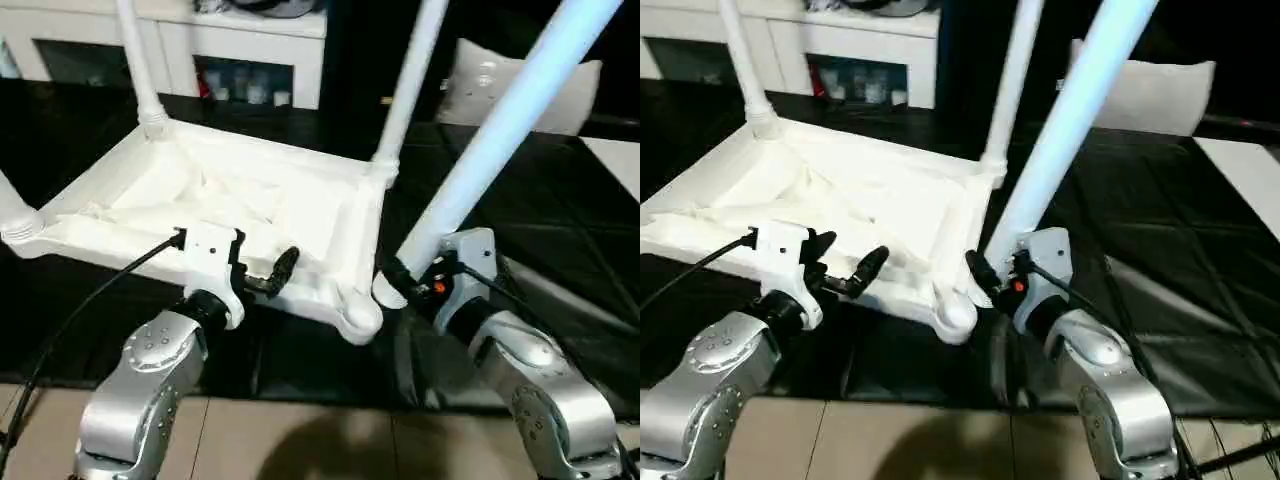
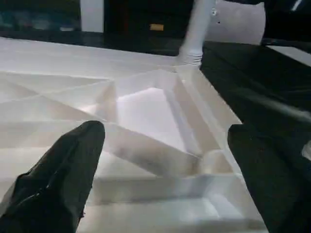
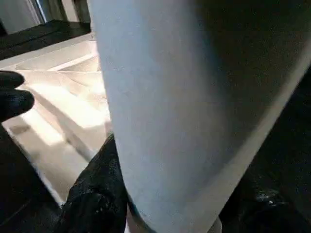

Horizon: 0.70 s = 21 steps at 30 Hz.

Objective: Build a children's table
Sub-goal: Move to table

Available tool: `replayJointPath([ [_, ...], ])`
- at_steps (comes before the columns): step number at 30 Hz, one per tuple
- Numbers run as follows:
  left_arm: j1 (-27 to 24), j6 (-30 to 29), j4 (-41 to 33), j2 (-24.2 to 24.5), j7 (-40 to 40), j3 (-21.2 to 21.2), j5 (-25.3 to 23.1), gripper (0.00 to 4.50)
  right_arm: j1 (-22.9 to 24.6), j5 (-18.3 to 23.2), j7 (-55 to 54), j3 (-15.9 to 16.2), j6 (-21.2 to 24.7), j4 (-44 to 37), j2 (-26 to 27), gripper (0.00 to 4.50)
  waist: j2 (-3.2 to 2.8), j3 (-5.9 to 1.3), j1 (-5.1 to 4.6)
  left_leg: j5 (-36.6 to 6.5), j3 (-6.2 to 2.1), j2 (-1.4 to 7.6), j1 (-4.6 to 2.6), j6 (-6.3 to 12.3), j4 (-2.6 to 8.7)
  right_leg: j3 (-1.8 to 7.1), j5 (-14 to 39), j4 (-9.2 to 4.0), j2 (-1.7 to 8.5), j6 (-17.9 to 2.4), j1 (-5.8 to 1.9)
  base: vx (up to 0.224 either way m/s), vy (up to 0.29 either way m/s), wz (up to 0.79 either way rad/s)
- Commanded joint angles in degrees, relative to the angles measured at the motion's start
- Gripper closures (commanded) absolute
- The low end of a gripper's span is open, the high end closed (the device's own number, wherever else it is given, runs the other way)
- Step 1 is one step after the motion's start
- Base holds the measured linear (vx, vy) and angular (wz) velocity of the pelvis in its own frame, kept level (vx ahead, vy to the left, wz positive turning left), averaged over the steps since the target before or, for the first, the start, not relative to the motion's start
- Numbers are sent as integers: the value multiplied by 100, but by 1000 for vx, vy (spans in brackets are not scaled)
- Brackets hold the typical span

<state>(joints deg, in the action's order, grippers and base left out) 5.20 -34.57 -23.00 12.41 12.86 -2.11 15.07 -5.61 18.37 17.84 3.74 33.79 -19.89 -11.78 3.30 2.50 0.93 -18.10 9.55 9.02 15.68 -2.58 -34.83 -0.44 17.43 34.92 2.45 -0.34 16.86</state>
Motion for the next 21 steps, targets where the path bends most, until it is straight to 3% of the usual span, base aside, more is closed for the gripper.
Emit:
replayJointPath([
  [1, 10, 36, -70, -18, 17, -35, -13, 0, -29, 20, -2, -84, -6, -30, -17, 257, -45, -420, 44, 1340, -59, -156, 140, 1282, 195, 268, -2330, -107, 1, -1257, -519, 87, 18, 17],
  [2, 3, 32, -80, -13, 35, -39, -1, 0, -17, -6, 4, -79, -54, -42, -28, 257, -98, -476, 69, 1871, -163, -154, 88, 1343, 142, 218, -3201, 85, -182, -1023, -535, 91, -7, 19],
  [3, -8, 20, -95, 29, 80, -73, -21, 0, 7, -25, 12, -68, -69, -66, -43, 257, -139, -490, 20, 2295, -270, -62, -138, 1454, 133, 136, -3314, 222, -263, -865, -338, 67, -52, 14],
  [4, -20, 26, -88, 71, 138, -108, -34, 0, 30, -30, 1, -70, -61, -77, -40, 257, -209, -526, -334, 3643, -950, 634, -1110, 2190, 133, -143, -1622, 587, 14, -394, 879, 67, -52, 14],
  [5, -20, 26, -88, 71, 138, -108, -34, 0, 30, -30, 1, -70, -61, -77, -40, 257, -206, -544, -380, 4377, -1200, 1005, -1334, 2698, 87, -134, -401, 659, 327, -79, 1246, -13, -75, 10],
  [6, -40, 85, -70, 123, 252, -150, -30, 0, 71, -39, -28, -75, -55, -91, -26, 257, -149, -439, -300, 5088, -921, 955, -910, 2922, -1, -15, -481, 562, 628, 127, 1327, -188, -27, 7],
  [7, -40, 89, -75, 196, 385, -190, 10, 0, 104, -66, -80, -81, -69, -109, -10, 257, 177, -431, -273, 3907, -294, 65, -234, 2145, -245, 211, -1889, -60, 618, -120, 774, -188, -27, 7],
  [8, -38, 84, -79, 225, 424, -207, 21, 0, 114, -75, -101, -84, -71, -115, -4, 257, 278, -389, -50, 2147, -213, -423, 277, 1576, -484, 786, -2665, -121, 850, -453, 158, -145, -9, 20],
  [9, -35, 73, -85, 264, 470, -229, 32, 0, 125, -85, -129, -88, -73, -122, 3, 257, 335, -415, 2, 1641, -347, -288, 531, 1287, -615, 1014, -3589, -116, 1028, -972, -70, 36, -54, 14],
  [10, -28, 52, -86, 302, 508, -241, 36, 0, 137, -103, -177, -99, -74, -128, 22, 257, 286, -456, 31, 1554, -456, -167, 726, 617, -394, 807, -6040, 195, 850, -1302, -324, 36, -54, 14],
  [11, -25, 47, -84, 315, 530, -243, 44, 0, 143, -112, -198, -108, -82, -126, 29, 257, 203, -406, 46, 1898, -387, -194, 623, 91, -106, 448, -6998, 274, 429, -1044, -173, 15, -69, -2],
  [12, -19, 98, -82, 384, 671, -277, 73, 0, 150, -155, -239, -139, -122, -109, 21, 257, 140, -391, 27, 1960, -327, -234, 595, -69, -68, 424, -6835, 242, 254, -994, -177, 0, 0, 0],
  [13, -15, 90, -80, 430, 739, -296, 87, 0, 146, -167, -264, -179, -139, -95, 15, 257, -31, -419, 28, 2198, -291, -137, 357, -155, 7, 354, -6012, 210, 153, -1048, -59, 0, 0, 0],
  [14, -1, 77, -69, 490, 822, -324, 110, 0, 135, -133, -266, -235, -145, -69, 22, 257, -69, -406, -35, 2725, -207, -33, 144, -8, 49, 252, -4929, 146, 16, -1211, 166, -33, 6, 27],
  [15, 14, 60, -59, 544, 893, -349, 133, 0, 124, -94, -266, -287, -149, -45, 32, 257, -87, -391, -78, 2841, -252, 17, 156, -87, 100, 236, -4251, 137, 40, -1276, 152, -89, -7, 12],
  [16, 30, 21, -43, 584, 973, -346, 183, 0, 111, -108, -293, -319, -150, -21, 19, 257, -98, -309, -69, 2304, -264, 93, 163, -271, 180, 181, -2739, -13, 125, -1257, 216, -89, -7, 12],
  [17, 51, -20, -20, 627, 1060, -337, 231, 0, 99, -122, -316, -351, -155, 5, 3, 257, -103, -251, -66, 1250, -259, 128, 161, -404, 239, 203, -1436, -89, 193, -1174, 224, -130, -9, 1],
  [18, 76, -37, 7, 664, 1123, -337, 249, 0, 92, -129, -301, -362, -174, 19, -18, 257, -103, -251, -66, 1250, -259, 128, 161, -404, 239, 203, -1436, -89, 193, -1174, 224, -135, 6, 5],
  [19, 183, -49, 115, 817, 1353, -380, 261, 0, 65, -135, -213, -382, -237, 53, -92, 257, -115, -149, -39, -350, -254, 180, 157, -497, 342, 215, 311, -207, 250, -981, 261, -135, 6, 5],
  [20, 280, -12, 203, 976, 1573, -463, 234, 0, 43, -41, -106, -413, -233, 65, -111, 257, -100, -134, -37, -816, -247, 175, 126, -447, 356, 237, 1017, -278, 276, -836, 302, -122, -8, 8],
  [21, 366, 38, 286, 1125, 1787, -546, 211, 0, 22, -54, -75, -415, -256, 88, -135, 257, -97, -130, -40, -935, -243, 168, 128, -405, 364, 246, 1265, -305, 284, -763, 321, -101, -23, 3],
])
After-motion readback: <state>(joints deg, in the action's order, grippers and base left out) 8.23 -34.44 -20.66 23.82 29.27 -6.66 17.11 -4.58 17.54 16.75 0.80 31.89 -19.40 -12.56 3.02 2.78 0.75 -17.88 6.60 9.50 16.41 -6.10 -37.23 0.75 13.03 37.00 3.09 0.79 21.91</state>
